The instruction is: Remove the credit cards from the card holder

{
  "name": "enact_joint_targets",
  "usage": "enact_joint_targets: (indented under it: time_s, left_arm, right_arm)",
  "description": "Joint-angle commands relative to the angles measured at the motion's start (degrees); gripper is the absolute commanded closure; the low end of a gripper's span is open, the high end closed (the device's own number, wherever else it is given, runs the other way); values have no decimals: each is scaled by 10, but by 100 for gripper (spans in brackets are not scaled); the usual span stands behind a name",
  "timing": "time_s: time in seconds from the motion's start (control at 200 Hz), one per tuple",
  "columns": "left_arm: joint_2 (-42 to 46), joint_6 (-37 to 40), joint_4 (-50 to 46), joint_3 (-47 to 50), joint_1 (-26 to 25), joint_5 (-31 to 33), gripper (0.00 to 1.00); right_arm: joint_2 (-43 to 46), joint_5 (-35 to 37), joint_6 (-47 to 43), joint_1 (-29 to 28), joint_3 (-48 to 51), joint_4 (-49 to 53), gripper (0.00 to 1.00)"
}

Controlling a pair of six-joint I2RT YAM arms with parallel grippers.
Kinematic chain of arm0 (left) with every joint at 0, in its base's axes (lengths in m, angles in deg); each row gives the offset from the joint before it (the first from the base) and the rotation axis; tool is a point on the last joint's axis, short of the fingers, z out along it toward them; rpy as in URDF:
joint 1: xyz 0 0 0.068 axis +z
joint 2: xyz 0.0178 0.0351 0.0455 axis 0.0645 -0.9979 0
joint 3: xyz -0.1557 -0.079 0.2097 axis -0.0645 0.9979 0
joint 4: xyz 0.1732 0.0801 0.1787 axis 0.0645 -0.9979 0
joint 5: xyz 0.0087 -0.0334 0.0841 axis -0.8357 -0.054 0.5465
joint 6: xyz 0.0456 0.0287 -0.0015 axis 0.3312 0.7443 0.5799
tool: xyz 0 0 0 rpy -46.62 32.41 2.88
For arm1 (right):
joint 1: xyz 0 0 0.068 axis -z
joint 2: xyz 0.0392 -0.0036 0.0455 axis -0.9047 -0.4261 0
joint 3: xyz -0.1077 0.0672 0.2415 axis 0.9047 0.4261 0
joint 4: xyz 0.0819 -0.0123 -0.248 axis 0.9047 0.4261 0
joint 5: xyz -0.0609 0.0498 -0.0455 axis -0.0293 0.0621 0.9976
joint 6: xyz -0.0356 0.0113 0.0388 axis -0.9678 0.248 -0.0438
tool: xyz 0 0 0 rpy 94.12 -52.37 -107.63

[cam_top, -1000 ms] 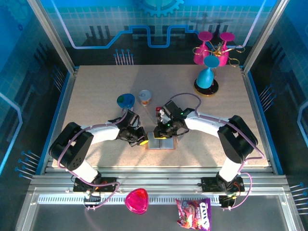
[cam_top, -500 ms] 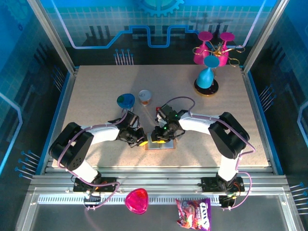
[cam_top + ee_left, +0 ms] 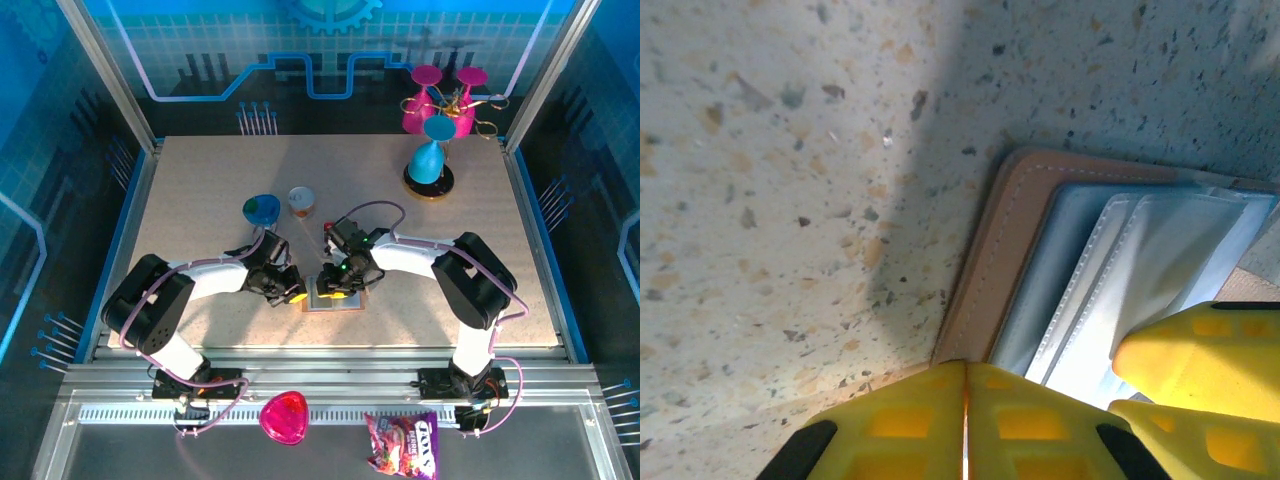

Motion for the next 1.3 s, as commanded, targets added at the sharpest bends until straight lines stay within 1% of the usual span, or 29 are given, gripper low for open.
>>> enact_joint_targets:
  time_s: [0.0,0.23,0.535,0.63,0.72,0.865,1.036,1.296]
  left_arm:
    - [-8,2,-22,8,-2,18,92]
    - [1,2,-31,1,-3,19,92]
    - [37,-5,-47,-24,-3,15,91]
    - [45,-19,-30,-25,-3,0,91]
    - [45,-34,-9,-25,-5,-14,88]
    - [28,-51,20,-26,-11,-33,81]
    - [8,-78,74,-16,-13,-49,79]
    - [-10,-75,75,-15,-15,-49,76]
  right_arm:
    - [11,11,-5,5,2,15,66]
    - [18,-5,7,12,23,-16,66]
    - [36,-30,23,25,56,-62,67]
    - [38,-38,27,28,63,-73,67]
    - [39,-39,28,30,69,-80,67]
    - [40,-44,31,32,77,-90,67]
    - [42,-45,34,33,84,-96,67]
    - [43,-50,36,36,92,-105,67]
